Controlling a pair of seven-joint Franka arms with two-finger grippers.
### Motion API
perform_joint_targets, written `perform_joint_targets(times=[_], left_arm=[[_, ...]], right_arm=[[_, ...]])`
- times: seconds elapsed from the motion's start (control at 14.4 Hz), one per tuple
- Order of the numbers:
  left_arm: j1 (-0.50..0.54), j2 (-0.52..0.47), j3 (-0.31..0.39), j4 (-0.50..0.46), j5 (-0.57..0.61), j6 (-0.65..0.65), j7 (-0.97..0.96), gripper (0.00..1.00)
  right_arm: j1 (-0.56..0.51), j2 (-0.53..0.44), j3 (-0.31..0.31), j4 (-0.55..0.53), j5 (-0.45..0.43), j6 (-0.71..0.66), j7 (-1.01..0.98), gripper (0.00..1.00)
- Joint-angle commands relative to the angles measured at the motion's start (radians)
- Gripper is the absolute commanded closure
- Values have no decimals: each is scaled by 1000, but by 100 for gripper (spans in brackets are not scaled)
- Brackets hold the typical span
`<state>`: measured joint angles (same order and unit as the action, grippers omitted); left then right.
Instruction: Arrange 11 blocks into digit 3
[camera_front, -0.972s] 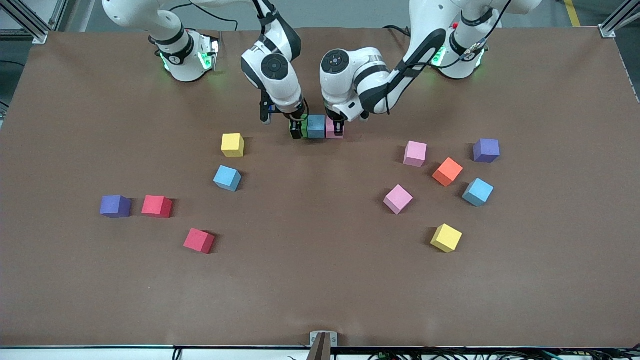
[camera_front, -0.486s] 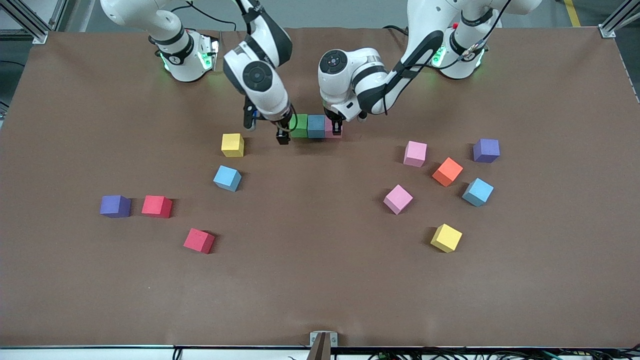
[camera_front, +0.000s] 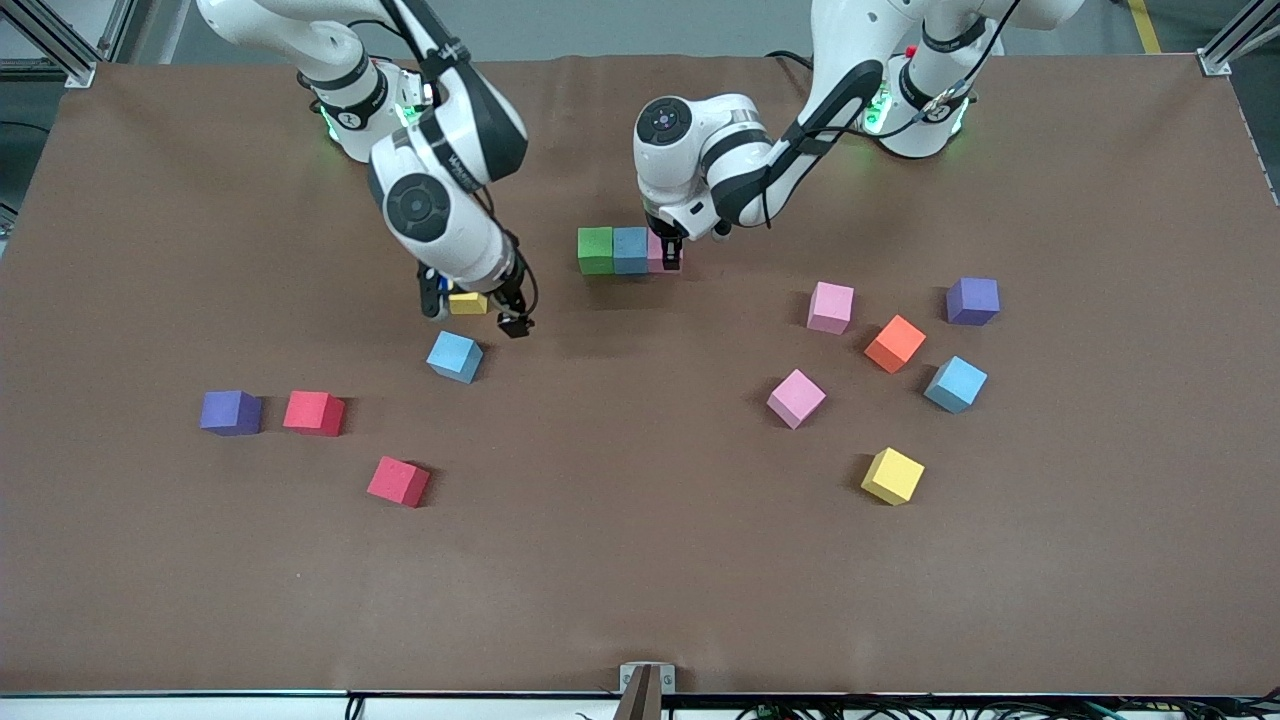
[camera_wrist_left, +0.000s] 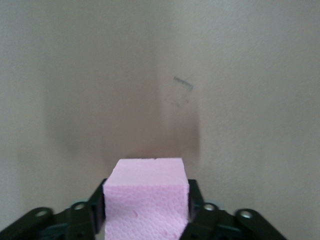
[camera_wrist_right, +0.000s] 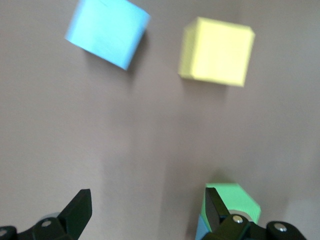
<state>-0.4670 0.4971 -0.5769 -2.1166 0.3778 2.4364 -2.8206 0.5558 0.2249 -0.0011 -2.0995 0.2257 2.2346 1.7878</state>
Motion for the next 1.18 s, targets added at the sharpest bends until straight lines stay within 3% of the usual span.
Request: perform_joint_targets(times=[0.0,0.28,0.56,0.9,1.11], left_arm=[[-28,15,0,20,44,-10,-278,0],[-22,3,-11,56,44,-106,-270,0],[-16,-60,-72,99,43,-255,-266,0],[1,-58,-70,278,29,-483,-119,0],[57,-61,-73,363,27,-614,62,0]], right_arm=[[-98,53,13,73,-83,-12,-221,0],[-175,109,13,139,-164,-13,-367,0],[-252,178,13,217,-178,-4,-430,0],[-301,189,16,211,-166,-23,-810,0],[-289,189,23,210,-170,-35,-838,0]])
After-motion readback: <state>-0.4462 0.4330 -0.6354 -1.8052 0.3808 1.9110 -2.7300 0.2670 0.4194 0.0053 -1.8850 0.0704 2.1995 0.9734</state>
